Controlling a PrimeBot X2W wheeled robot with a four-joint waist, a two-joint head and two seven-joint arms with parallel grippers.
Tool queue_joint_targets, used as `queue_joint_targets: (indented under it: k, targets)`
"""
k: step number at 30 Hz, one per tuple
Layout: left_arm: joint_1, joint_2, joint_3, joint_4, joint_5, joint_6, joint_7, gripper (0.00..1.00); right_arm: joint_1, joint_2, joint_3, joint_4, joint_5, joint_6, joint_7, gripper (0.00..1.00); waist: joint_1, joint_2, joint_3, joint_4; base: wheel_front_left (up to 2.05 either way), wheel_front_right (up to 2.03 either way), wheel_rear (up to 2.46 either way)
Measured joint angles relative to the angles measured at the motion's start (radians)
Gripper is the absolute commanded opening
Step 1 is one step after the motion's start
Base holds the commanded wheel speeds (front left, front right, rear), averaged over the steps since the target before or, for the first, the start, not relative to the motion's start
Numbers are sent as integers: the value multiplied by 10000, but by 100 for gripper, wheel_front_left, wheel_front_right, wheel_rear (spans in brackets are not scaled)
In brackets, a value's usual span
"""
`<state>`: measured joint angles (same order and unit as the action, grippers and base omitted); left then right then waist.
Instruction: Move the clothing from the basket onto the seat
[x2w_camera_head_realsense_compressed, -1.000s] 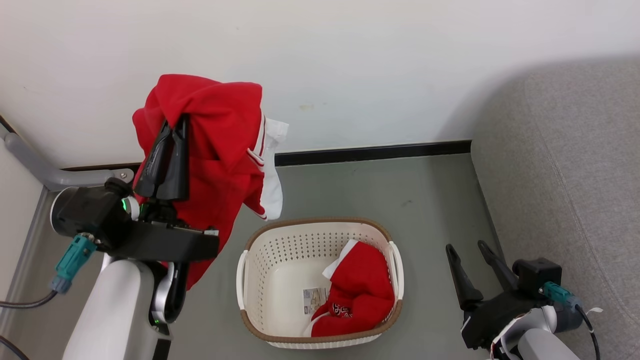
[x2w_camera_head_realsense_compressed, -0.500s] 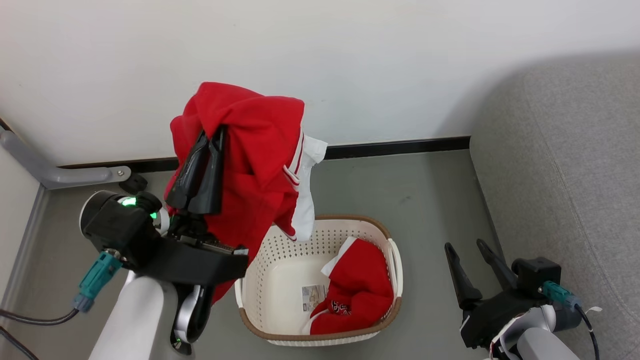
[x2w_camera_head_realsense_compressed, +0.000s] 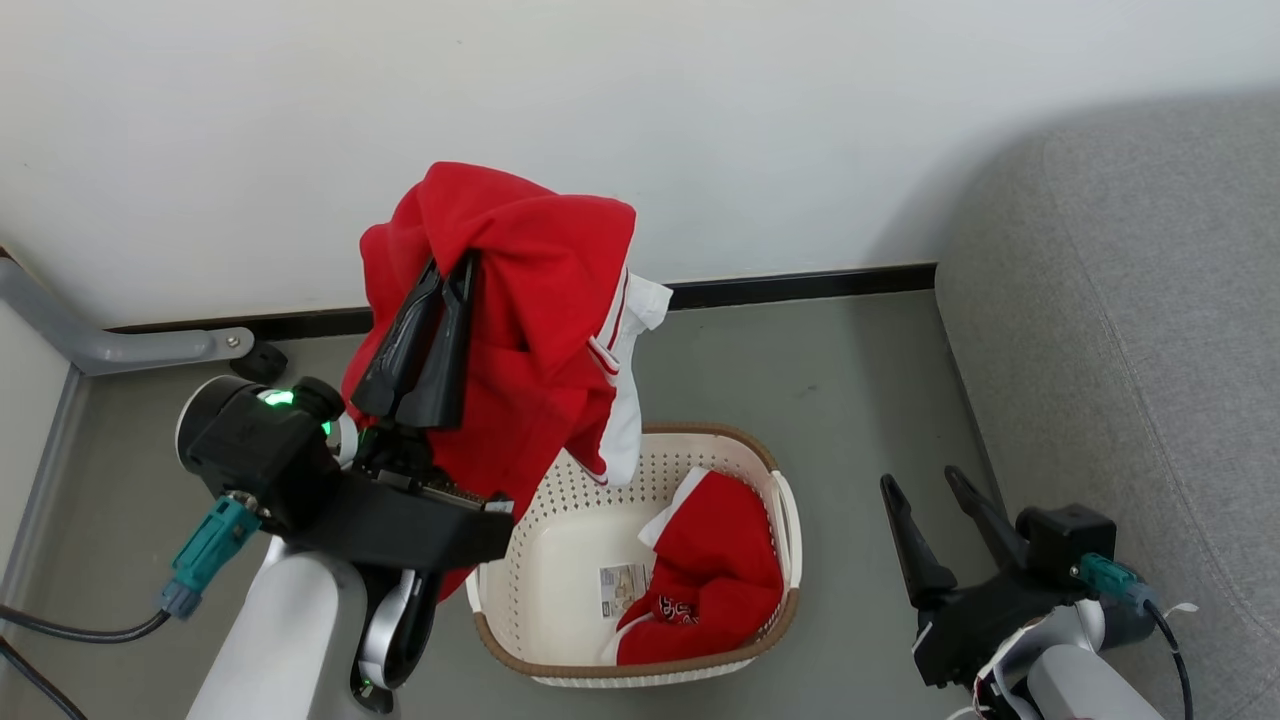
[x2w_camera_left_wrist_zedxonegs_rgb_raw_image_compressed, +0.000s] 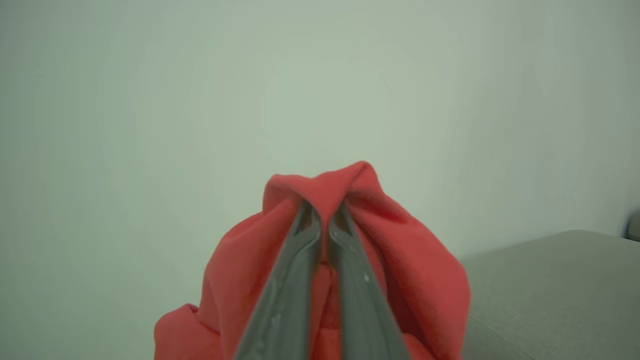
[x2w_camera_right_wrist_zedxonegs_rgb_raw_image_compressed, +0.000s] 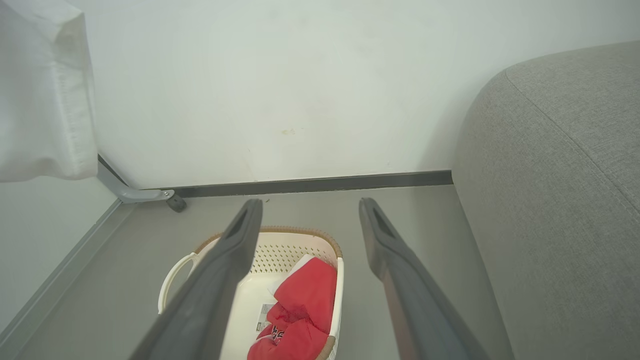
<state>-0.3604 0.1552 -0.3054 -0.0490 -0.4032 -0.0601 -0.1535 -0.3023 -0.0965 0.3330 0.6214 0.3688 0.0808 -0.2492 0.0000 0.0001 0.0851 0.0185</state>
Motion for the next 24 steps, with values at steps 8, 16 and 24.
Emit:
queue_joint_targets:
  k: [8, 16, 24]
  targets:
    - [-1, 15, 29, -13, 0, 82, 151, 0, -379, 12, 207, -779, -140, 88, 0, 100, 0, 0, 0, -44, 0, 0, 0]
    - [-1, 15, 40, 40, 0, 165, 213, 0, -593, 96, 727, -1998, -393, 253, -2, 100, 0, 0, -43, -76, 0, 0, 0]
    - [0, 15, 38, 182, 0, 174, 263, 0, -636, 153, 1473, -3348, -449, 364, -4, 100, 0, 0, -135, -82, 0, 0, 0]
